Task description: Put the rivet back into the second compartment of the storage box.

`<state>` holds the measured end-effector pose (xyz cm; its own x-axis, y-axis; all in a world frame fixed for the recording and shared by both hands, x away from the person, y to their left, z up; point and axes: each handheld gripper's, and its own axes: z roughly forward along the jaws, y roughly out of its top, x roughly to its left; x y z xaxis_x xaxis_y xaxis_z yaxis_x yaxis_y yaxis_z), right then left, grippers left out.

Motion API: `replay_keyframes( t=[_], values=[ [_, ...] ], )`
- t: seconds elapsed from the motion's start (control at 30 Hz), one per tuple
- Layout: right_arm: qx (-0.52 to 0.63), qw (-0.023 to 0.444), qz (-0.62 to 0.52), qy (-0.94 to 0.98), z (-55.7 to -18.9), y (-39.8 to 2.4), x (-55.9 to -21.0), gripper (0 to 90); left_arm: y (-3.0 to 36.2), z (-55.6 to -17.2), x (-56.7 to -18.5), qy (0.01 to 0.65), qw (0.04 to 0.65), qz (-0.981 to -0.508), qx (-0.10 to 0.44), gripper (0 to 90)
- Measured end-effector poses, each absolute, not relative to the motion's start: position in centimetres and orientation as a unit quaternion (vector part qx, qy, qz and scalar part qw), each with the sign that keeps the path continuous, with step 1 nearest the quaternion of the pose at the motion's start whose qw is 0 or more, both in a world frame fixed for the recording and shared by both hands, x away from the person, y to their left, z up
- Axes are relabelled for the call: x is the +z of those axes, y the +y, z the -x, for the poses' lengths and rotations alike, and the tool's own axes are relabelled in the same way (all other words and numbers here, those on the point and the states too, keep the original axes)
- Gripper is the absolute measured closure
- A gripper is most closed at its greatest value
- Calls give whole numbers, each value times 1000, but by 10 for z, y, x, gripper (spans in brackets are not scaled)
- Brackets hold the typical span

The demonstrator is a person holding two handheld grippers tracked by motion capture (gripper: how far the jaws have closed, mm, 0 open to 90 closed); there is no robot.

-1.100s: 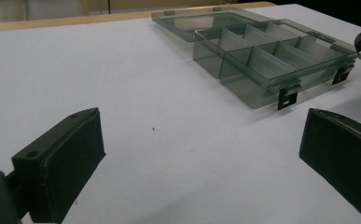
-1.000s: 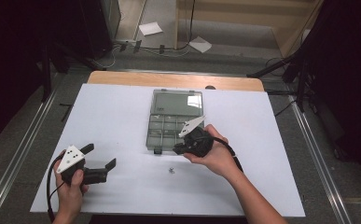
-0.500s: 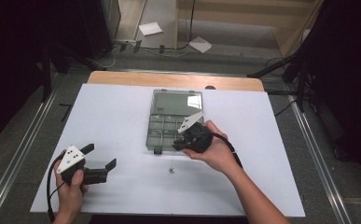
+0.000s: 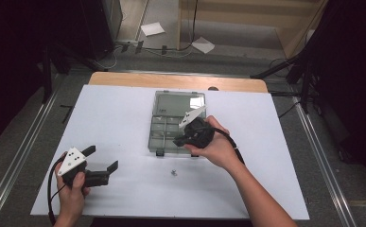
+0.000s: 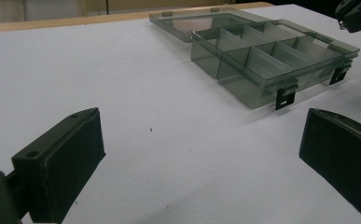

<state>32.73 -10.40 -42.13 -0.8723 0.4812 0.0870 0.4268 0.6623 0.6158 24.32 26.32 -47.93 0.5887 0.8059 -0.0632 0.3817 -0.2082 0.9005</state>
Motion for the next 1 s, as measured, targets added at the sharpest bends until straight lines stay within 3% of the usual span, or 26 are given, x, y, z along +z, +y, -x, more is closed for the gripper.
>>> replay_keyframes(
  t=[1.0],
  values=[
    [309, 40, -271, 911, -371, -94, -427, 827, 263, -245, -481, 396, 492, -745, 216, 0]
  ],
)
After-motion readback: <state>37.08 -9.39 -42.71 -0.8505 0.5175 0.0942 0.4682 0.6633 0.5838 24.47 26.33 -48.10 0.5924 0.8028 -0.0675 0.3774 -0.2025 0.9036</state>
